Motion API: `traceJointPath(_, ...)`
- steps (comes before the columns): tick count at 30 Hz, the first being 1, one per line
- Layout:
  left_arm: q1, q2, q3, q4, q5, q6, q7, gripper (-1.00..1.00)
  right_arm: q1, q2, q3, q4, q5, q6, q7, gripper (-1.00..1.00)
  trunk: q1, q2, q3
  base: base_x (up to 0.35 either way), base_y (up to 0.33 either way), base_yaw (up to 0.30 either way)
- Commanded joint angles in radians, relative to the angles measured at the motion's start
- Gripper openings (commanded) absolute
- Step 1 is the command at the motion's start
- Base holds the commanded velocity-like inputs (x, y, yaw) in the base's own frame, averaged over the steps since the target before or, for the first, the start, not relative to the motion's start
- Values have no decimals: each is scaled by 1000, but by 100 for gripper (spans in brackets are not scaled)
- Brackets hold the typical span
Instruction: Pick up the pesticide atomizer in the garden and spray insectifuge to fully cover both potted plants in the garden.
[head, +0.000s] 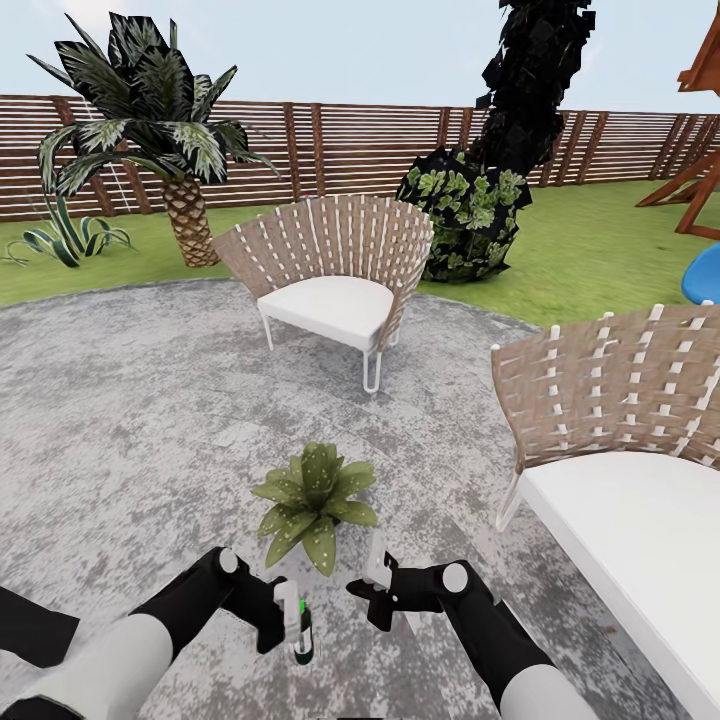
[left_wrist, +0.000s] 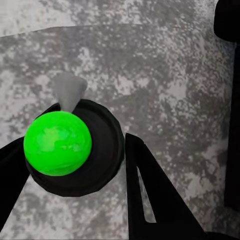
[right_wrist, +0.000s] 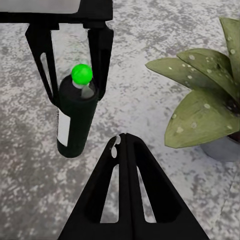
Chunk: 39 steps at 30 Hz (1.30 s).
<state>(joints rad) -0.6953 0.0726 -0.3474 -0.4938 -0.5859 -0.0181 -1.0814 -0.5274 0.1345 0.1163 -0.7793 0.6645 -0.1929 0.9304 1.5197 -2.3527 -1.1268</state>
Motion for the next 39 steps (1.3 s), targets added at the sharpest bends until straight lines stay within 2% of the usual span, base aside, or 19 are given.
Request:
traceJointPath(1, -1, -19, -4, -2, -4, -2, -2, -100, 0, 0, -1, -1, 10, -8, 1, -100, 0, 0, -1, 0, 0, 0)
traceJointPath(6, -5, -57, -4, -2, -5, -2, -1, -100, 0, 0, -1, 0, 10, -8, 0, -100, 0, 0, -1, 0, 0, 0)
traceJointPath(8, -8, -63, -3, -10, -5, -2, -1, -100, 0, 0, -1, 0, 10, -8, -1, -100, 0, 0, -1, 0, 0, 0)
traceJointPath(11, -7, -64, 0, -41, -2, -1, -1, -100, 0, 0, -1, 0, 10, -8, -1, -100, 0, 0, -1, 0, 0, 0)
traceJointPath(17, -7, -66, 1, -49, 1, -2, 0, -100, 0, 0, -1, 0, 10, -8, -1, -100, 0, 0, -1, 0, 0, 0)
traceJointPath(28, -6, -102, 1, -48, 1, 0, 0, -100, 0, 0, -1, 1, 11, -8, -1, -100, 0, 0, -1, 0, 0, 0)
traceJointPath(39, -6, -108, 1, -48, 2, 0, 0, -100, 0, 0, -1, 2, 12, -8, -2, -100, 0, 0, -1, 0, 0, 0)
